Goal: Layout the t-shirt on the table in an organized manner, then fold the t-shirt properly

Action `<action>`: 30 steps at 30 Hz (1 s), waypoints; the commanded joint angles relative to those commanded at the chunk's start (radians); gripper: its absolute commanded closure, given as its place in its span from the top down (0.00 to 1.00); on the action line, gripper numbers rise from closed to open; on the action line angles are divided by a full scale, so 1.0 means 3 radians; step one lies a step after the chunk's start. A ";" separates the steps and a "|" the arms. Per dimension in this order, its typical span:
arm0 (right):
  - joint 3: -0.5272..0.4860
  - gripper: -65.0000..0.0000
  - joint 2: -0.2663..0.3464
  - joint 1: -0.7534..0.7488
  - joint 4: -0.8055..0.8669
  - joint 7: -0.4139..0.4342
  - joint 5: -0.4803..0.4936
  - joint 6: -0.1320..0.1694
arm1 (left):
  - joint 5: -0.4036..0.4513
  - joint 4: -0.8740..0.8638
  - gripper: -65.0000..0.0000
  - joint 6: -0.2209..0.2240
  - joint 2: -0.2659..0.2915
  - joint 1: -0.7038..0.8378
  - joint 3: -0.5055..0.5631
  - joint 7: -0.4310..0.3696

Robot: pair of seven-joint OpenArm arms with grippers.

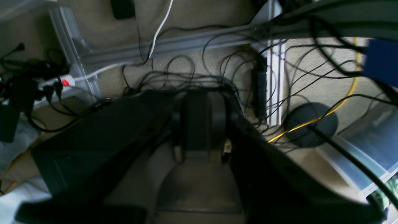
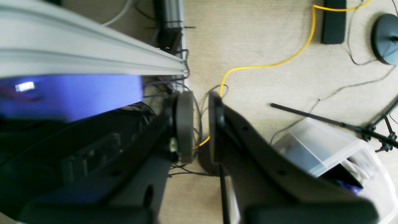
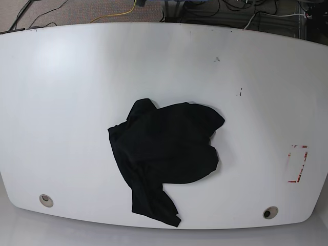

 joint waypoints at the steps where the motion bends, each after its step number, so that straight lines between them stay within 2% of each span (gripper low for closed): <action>1: 0.0000 0.12 -0.0005 -0.0020 0.0046 0.0000 0.0000 0.0000 | -0.0041 0.0056 0.15 0.0000 -0.0026 0.0036 0.0000 0.0000; 6: 0.0000 0.12 -0.0020 -0.0194 0.0445 0.0005 0.0000 0.0000 | -0.0460 0.0445 0.15 0.0000 -0.0159 0.0256 0.0010 0.0000; 14: 0.0005 0.12 -0.0056 -0.0394 0.1048 0.0005 0.0005 0.0000 | -0.0839 0.1028 0.15 0.0000 -0.0363 0.0557 -0.0005 0.0000; 22: 0.0005 0.12 -0.0072 -0.0455 0.1534 -0.0005 0.0005 0.0000 | -0.0869 0.1519 0.15 0.0000 -0.0363 0.0752 -0.0164 0.0000; 25: 0.0005 0.12 -0.0072 -0.0440 0.1724 -0.0087 0.0005 0.0000 | -0.0875 0.1642 0.15 0.0000 -0.0358 0.0793 -0.0245 0.0000; 30: 0.0000 0.12 -0.0072 -0.0271 0.1918 -0.0174 0.0000 0.0000 | -0.0875 0.1816 0.15 0.0000 -0.0225 0.0808 -0.0425 0.0000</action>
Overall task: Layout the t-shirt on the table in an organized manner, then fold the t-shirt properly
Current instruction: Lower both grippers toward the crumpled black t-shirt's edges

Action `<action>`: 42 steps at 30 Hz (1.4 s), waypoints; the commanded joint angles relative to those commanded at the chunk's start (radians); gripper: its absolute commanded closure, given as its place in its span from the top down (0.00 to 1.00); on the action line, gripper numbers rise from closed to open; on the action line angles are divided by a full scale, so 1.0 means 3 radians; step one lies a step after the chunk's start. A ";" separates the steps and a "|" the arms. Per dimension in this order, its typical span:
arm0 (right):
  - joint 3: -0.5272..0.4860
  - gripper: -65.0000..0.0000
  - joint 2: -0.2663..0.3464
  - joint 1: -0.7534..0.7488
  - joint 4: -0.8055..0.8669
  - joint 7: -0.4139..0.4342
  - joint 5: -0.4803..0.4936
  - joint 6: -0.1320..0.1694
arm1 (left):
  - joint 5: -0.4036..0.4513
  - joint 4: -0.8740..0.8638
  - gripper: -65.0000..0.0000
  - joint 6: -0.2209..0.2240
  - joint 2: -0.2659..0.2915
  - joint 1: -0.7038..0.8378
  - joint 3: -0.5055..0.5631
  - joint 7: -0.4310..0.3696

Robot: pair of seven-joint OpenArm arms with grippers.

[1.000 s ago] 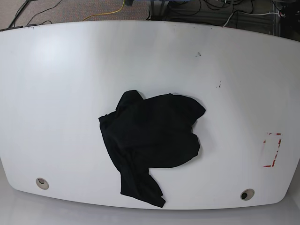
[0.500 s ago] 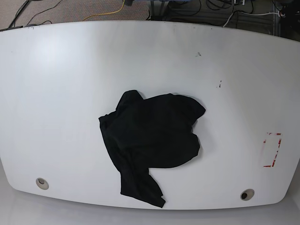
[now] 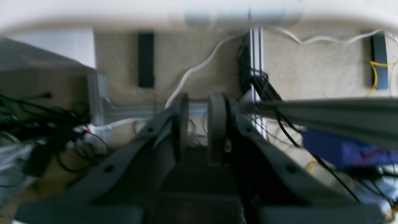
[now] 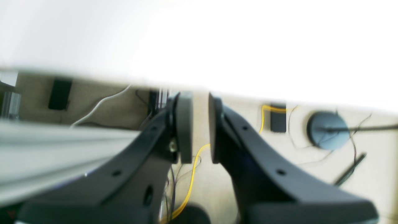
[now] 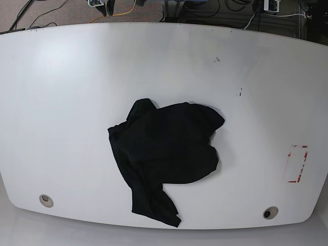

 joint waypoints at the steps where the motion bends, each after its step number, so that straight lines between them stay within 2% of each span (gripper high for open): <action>1: 0.0000 0.12 0.0000 0.0026 0.0010 0.0000 0.0000 0.0000 | 0.0000 0.0015 0.15 0.0000 0.0010 0.0000 -0.0015 0.0000; 10: -0.0092 0.12 0.0010 0.0481 0.0020 -0.0005 -0.0005 0.0005 | 0.0000 0.0113 0.15 0.0000 0.0072 -0.0148 -0.0087 0.0000; 17: -0.0384 0.13 0.0056 0.0762 0.0020 -0.0005 -0.0031 0.0005 | 0.0000 0.0113 0.16 0.0000 0.0072 -0.0338 -0.0082 0.0000; 26: -0.0946 0.14 0.0072 0.1115 0.0026 -0.0010 -0.0041 0.0000 | 0.0000 0.0118 0.16 0.0000 0.0072 -0.0578 -0.0082 0.0005; 29: -0.1135 0.25 0.0072 0.1284 0.0020 -0.0261 -0.0041 -0.0026 | 0.0005 0.0118 0.16 0.0000 0.0072 -0.0690 -0.0077 0.0005; 30: -0.1192 0.32 0.0072 0.1386 0.0020 -0.0414 -0.0041 -0.0026 | 0.0005 0.0118 0.17 0.0000 0.0072 -0.0757 -0.0077 0.0015; 32: -0.1233 0.41 0.0072 0.1519 0.0020 -0.0578 -0.0041 -0.0031 | 0.0015 0.0118 0.22 0.0000 0.0072 -0.0839 -0.0077 0.0015; 33: -0.1238 0.47 0.0066 0.1626 0.0015 -0.0711 -0.0026 -0.0031 | 0.0020 0.0118 0.29 0.0000 0.0072 -0.0915 -0.0077 0.0015; 34: -0.1238 0.49 0.0066 0.1662 0.0015 -0.0752 -0.0015 -0.0031 | 0.0020 0.0118 0.32 0.0005 0.0072 -0.0941 -0.0077 0.0015; 36: -0.1238 0.50 0.0051 0.1821 0.0000 -0.0926 0.0000 -0.0031 | 0.0020 0.0118 0.50 0.0015 0.0072 -0.1018 -0.0077 0.0020; 37: -0.1238 0.50 0.0046 0.1857 -0.0010 -0.0962 0.0000 -0.0031 | 0.0020 0.0118 0.54 0.0015 0.0072 -0.1038 -0.0072 0.0020; 38: -0.1238 0.50 0.0046 0.1949 -0.0056 -0.1033 0.0000 -0.0031 | 0.0020 0.0118 0.62 0.0015 0.0072 -0.1079 -0.0072 0.0020; 40: -0.1238 0.50 0.0046 0.2092 -0.0123 -0.1135 0.0005 -0.0031 | 0.0020 0.0118 0.68 0.0015 0.0072 -0.1171 -0.0072 0.0020; 42: -0.1238 0.50 0.0041 0.2240 -0.0210 -0.1248 0.0005 -0.0031 | 0.0020 0.0118 0.68 0.0015 0.0072 -0.1279 -0.0072 0.0020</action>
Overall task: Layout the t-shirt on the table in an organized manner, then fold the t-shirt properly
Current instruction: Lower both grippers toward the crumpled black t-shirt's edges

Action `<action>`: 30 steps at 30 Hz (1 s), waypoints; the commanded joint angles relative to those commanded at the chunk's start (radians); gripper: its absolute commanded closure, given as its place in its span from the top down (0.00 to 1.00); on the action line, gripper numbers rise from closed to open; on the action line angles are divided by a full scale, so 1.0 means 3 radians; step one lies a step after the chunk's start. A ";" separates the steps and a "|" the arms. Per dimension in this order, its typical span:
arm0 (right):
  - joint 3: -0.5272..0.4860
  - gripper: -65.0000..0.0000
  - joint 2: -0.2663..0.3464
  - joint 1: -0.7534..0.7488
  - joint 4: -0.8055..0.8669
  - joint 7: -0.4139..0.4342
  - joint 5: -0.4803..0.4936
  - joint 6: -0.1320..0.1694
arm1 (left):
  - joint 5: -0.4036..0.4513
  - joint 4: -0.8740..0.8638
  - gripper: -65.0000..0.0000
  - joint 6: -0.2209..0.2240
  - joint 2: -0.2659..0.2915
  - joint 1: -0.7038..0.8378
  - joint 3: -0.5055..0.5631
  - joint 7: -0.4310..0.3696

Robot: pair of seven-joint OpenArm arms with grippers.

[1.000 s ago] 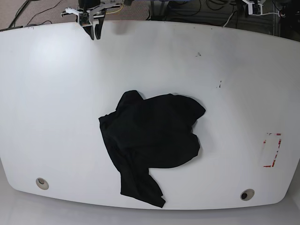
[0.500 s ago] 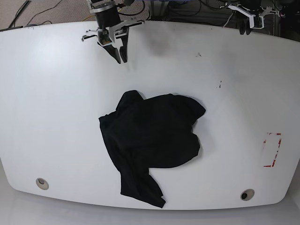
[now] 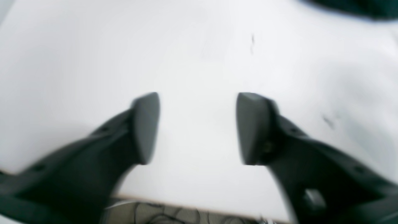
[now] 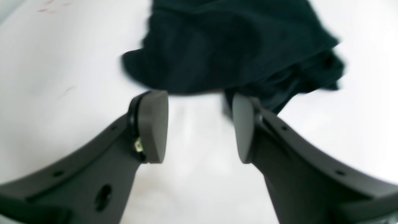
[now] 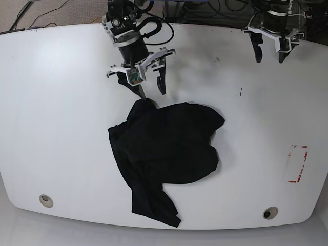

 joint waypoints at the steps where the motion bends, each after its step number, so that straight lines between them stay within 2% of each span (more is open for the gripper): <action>1: 0.0000 0.50 0.0000 0.0056 -0.0031 -0.0046 0.0000 0.0000 | 0.0000 0.0000 0.67 0.0000 0.0000 -0.0031 0.0000 0.0000; 5: 0.0000 0.50 -0.0031 0.0348 -0.0286 -0.0220 0.0000 0.0000 | 0.0000 0.0000 0.61 -0.0005 -0.0015 -0.0174 0.0000 0.0000; 13: 0.0036 0.50 -0.0061 0.0706 -0.0839 -0.0245 0.0000 -0.0010 | 0.0000 -0.0005 0.60 -0.0010 -0.0020 -0.0373 -0.0010 0.0000; 17: 0.0107 0.50 -0.0072 0.0767 -0.0946 -0.0230 0.0000 -0.0128 | 0.0000 -0.0005 0.60 -0.0010 -0.0128 -0.0430 0.0010 0.0000; 23: 0.0113 0.51 -0.0072 0.0777 -0.0951 -0.0225 0.0000 -0.0373 | 0.0005 -0.0005 0.60 -0.0010 -0.0256 -0.0465 0.0077 0.0000; 26: 0.0118 0.51 -0.0066 0.0829 -0.0951 -0.0225 0.0000 -0.0430 | 0.0005 -0.0010 0.60 -0.0010 -0.0261 -0.0481 0.0077 0.0000; 30: 0.0118 0.51 -0.0066 0.0834 -0.0951 -0.0225 0.0036 -0.0450 | 0.0005 -0.0010 0.60 -0.0010 -0.0261 -0.0532 0.0092 0.0000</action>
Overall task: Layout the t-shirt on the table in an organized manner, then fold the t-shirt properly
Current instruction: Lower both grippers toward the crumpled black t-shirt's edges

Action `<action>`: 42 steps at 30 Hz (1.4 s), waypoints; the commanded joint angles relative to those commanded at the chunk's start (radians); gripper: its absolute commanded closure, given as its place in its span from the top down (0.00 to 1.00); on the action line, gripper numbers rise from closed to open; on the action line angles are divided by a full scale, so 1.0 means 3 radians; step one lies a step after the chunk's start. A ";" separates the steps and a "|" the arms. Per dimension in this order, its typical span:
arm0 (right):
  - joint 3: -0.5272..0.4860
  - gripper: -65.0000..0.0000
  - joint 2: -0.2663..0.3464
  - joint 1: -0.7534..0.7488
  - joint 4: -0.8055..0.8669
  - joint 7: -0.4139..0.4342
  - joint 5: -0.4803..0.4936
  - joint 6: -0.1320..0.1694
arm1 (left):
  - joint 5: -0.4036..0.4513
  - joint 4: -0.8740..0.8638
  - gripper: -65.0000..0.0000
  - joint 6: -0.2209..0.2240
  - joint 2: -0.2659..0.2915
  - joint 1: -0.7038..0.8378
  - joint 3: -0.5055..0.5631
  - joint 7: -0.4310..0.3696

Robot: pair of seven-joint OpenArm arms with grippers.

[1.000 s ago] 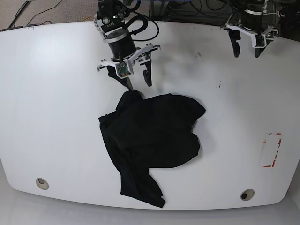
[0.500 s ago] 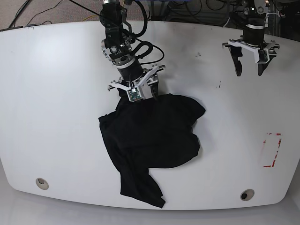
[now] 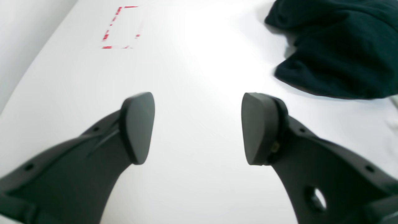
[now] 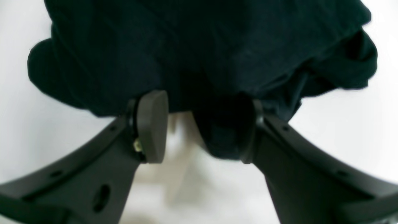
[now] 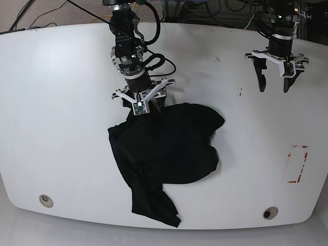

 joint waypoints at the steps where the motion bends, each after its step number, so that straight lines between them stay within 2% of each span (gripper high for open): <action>1: -0.0005 0.51 0.0000 -0.0005 0.0005 0.0000 0.0036 -0.0015 | 0.0000 0.0000 0.60 0.0000 0.0000 -0.0010 0.0000 0.0000; 7: -0.0005 0.51 0.0010 -0.0118 0.0123 -0.0010 0.0261 -0.0225 | 0.0000 0.0000 0.60 0.0000 0.0005 -0.0020 0.0005 0.0000; 9: -0.0005 0.51 0.0015 -0.0164 0.0179 -0.0010 0.0261 -0.0256 | 0.0000 0.0000 0.60 0.0000 0.0015 -0.0031 0.0010 0.0000; 15: 0.0000 0.51 0.0026 -0.0302 0.0225 -0.0015 0.0261 -0.0261 | 0.0010 -0.0005 0.60 0.0000 0.0015 -0.0061 0.0077 0.0000; 22: 0.0000 0.51 0.0169 -0.0276 0.0026 -0.0015 0.0286 -0.0266 | 0.0266 -0.0010 0.60 0.0000 0.0026 -0.0066 0.0179 0.0000; 32: 0.0005 0.51 0.0194 0.0031 -0.0414 -0.0005 0.0286 -0.0245 | 0.0297 -0.0010 0.60 0.0000 0.0031 -0.0133 0.0281 0.0000; 37: 0.0005 0.51 0.0194 0.0133 -0.0588 0.0000 0.0286 -0.0225 | 0.0312 -0.0015 0.60 0.0000 0.0102 -0.0159 0.0281 0.0005; 42: 0.0005 0.50 0.0194 0.0164 -0.0665 0.0005 0.0286 -0.0225 | 0.0292 -0.0015 0.60 0.0000 0.0102 -0.0245 0.0281 0.0215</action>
